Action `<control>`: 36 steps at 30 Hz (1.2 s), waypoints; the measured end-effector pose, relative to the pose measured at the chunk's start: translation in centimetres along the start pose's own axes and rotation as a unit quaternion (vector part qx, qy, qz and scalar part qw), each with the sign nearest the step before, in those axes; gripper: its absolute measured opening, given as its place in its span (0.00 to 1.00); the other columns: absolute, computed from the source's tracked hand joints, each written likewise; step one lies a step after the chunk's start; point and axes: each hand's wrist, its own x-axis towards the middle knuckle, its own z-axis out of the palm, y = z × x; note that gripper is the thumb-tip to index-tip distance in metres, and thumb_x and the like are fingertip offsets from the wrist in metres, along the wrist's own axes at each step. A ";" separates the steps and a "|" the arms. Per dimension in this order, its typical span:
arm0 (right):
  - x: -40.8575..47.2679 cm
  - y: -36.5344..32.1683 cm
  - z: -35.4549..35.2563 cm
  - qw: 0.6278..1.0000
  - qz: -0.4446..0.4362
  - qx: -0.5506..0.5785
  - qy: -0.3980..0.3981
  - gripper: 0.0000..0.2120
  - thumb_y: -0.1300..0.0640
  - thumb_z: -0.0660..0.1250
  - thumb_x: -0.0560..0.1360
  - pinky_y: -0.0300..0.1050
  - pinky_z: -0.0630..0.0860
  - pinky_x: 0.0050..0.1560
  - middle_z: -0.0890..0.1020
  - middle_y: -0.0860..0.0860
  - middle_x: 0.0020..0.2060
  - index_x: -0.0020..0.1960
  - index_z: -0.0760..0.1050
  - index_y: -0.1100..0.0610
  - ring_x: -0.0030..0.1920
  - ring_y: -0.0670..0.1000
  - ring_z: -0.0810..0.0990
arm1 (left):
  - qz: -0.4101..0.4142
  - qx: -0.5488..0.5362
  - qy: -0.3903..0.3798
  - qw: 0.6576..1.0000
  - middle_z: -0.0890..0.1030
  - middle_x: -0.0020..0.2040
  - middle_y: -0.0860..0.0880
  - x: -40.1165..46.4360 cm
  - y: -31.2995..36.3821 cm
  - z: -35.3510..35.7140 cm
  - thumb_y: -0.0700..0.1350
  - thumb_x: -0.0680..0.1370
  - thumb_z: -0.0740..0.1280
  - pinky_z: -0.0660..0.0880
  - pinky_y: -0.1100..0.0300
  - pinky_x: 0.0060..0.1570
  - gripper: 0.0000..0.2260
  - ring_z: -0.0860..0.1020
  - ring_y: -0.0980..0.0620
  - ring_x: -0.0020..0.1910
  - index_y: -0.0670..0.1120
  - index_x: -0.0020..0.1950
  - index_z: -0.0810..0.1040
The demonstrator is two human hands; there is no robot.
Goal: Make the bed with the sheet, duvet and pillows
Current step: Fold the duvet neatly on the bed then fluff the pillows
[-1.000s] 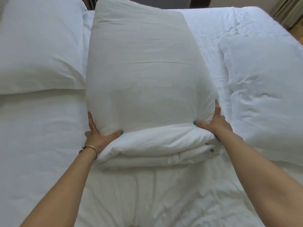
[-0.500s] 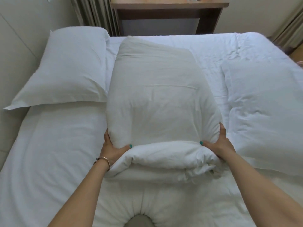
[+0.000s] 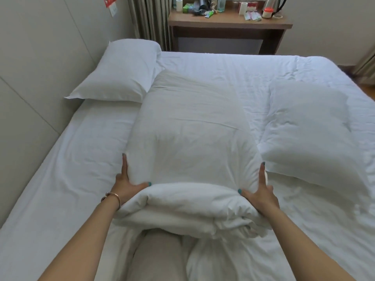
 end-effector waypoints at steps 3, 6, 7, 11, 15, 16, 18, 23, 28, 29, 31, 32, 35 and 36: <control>0.4 0.7 0.8 0.998 -0.031 -0.044 -0.025 0.46 0.37 0.67 0.72 0.51 0.70 0.49 0.65 0.63 0.64 0.65 0.28 0.22 0.48 0.59 0.75 | -0.006 0.014 0.027 1.000 0.65 0.57 0.45 -0.9 -1.0 1.6 0.57 0.66 0.76 0.70 0.47 0.62 0.54 0.73 0.42 0.54 0.78 0.64 0.30; 0.7 1.7 4.0 0.996 -0.029 -0.074 -0.035 0.42 0.35 0.65 0.73 0.51 0.73 0.51 0.64 0.61 0.62 0.66 0.31 0.22 0.43 0.59 0.74 | -0.022 0.031 0.057 0.998 0.65 0.55 0.44 -1.0 -4.4 3.3 0.59 0.66 0.76 0.72 0.48 0.60 0.54 0.74 0.40 0.56 0.77 0.65 0.31; 0.9 2.0 4.9 0.996 -0.029 -0.076 -0.029 0.42 0.35 0.65 0.73 0.52 0.73 0.52 0.64 0.60 0.62 0.67 0.32 0.23 0.43 0.59 0.74 | -0.024 0.038 0.061 0.997 0.66 0.56 0.43 -0.8 -5.4 3.6 0.59 0.66 0.76 0.72 0.47 0.60 0.54 0.74 0.39 0.57 0.77 0.65 0.30; 2.6 3.6 6.1 0.997 -0.019 -0.078 -0.004 0.44 0.33 0.66 0.71 0.56 0.72 0.55 0.63 0.62 0.65 0.69 0.34 0.24 0.53 0.66 0.76 | -0.004 0.075 0.064 0.995 0.65 0.62 0.41 -0.5 -6.4 4.4 0.62 0.68 0.73 0.71 0.49 0.61 0.52 0.74 0.38 0.58 0.77 0.62 0.27; 2.9 5.2 6.5 0.997 -0.028 -0.066 0.014 0.44 0.34 0.67 0.70 0.59 0.72 0.57 0.65 0.63 0.65 0.69 0.35 0.23 0.54 0.67 0.76 | 0.019 0.132 0.065 0.989 0.63 0.56 0.45 -1.6 -5.8 4.8 0.63 0.70 0.70 0.72 0.54 0.52 0.49 0.74 0.42 0.48 0.77 0.61 0.25; 2.9 5.3 6.6 0.998 -0.028 -0.059 0.016 0.44 0.34 0.67 0.70 0.59 0.73 0.57 0.65 0.62 0.64 0.69 0.35 0.23 0.53 0.66 0.76 | 0.023 0.140 0.062 0.988 0.62 0.55 0.46 -1.7 -5.7 4.8 0.63 0.71 0.70 0.71 0.55 0.50 0.48 0.73 0.43 0.46 0.77 0.62 0.26; 2.8 5.2 6.6 0.999 -0.020 -0.042 0.012 0.44 0.35 0.68 0.70 0.58 0.74 0.57 0.66 0.61 0.63 0.68 0.35 0.22 0.52 0.66 0.76 | 0.027 0.144 0.056 0.988 0.62 0.55 0.47 -1.9 -5.6 4.5 0.62 0.72 0.69 0.72 0.55 0.51 0.44 0.72 0.45 0.45 0.77 0.66 0.32; 2.6 5.1 5.4 0.999 -0.047 0.001 0.008 0.44 0.41 0.70 0.71 0.55 0.70 0.61 0.69 0.61 0.65 0.73 0.42 0.27 0.62 0.62 0.73 | 0.028 0.110 0.061 0.992 0.63 0.57 0.46 -1.5 -5.5 4.3 0.58 0.73 0.70 0.70 0.54 0.57 0.36 0.71 0.45 0.46 0.75 0.71 0.50; 0.9 5.3 3.9 0.997 -0.069 0.029 -0.007 0.44 0.44 0.72 0.71 0.55 0.69 0.63 0.69 0.57 0.70 0.74 0.45 0.29 0.66 0.61 0.71 | 0.024 0.075 0.057 0.995 0.64 0.55 0.43 -2.9 -6.4 4.5 0.52 0.75 0.69 0.69 0.54 0.59 0.34 0.70 0.45 0.45 0.70 0.73 0.54; 0.2 5.4 3.7 0.997 -0.068 0.037 -0.009 0.44 0.44 0.72 0.71 0.55 0.69 0.64 0.69 0.58 0.70 0.74 0.45 0.29 0.66 0.61 0.71 | 0.025 0.069 0.053 0.996 0.65 0.55 0.43 -3.3 -6.7 4.4 0.51 0.76 0.69 0.69 0.53 0.60 0.34 0.69 0.45 0.45 0.70 0.74 0.54; -1.9 5.7 3.6 0.997 -0.062 0.046 -0.014 0.44 0.44 0.73 0.71 0.55 0.69 0.64 0.69 0.58 0.69 0.74 0.46 0.29 0.65 0.61 0.72 | 0.025 0.060 0.045 0.997 0.66 0.55 0.42 -4.7 -7.4 4.2 0.50 0.76 0.69 0.69 0.52 0.59 0.33 0.69 0.45 0.44 0.69 0.74 0.54; -3.1 6.1 3.6 0.997 -0.059 0.051 -0.016 0.44 0.45 0.73 0.71 0.55 0.69 0.64 0.69 0.59 0.69 0.74 0.46 0.29 0.65 0.61 0.72 | 0.026 0.056 0.043 0.997 0.66 0.55 0.42 -5.7 -7.7 4.1 0.49 0.76 0.69 0.69 0.53 0.58 0.33 0.69 0.46 0.43 0.69 0.74 0.54; -7.2 7.9 3.8 0.998 -0.035 0.055 -0.021 0.44 0.45 0.73 0.71 0.56 0.69 0.65 0.69 0.59 0.69 0.74 0.45 0.28 0.65 0.61 0.71 | 0.025 0.049 0.041 0.998 0.67 0.53 0.41 -9.8 -9.3 4.3 0.49 0.76 0.69 0.68 0.56 0.51 0.34 0.68 0.49 0.41 0.69 0.74 0.55; -8.7 8.7 3.9 0.998 -0.025 0.056 -0.023 0.44 0.45 0.73 0.71 0.55 0.69 0.65 0.69 0.59 0.69 0.73 0.45 0.27 0.66 0.61 0.71 | 0.024 0.046 0.039 0.998 0.67 0.54 0.41 -11.5 -9.8 4.3 0.49 0.76 0.70 0.67 0.57 0.51 0.34 0.68 0.49 0.41 0.69 0.74 0.55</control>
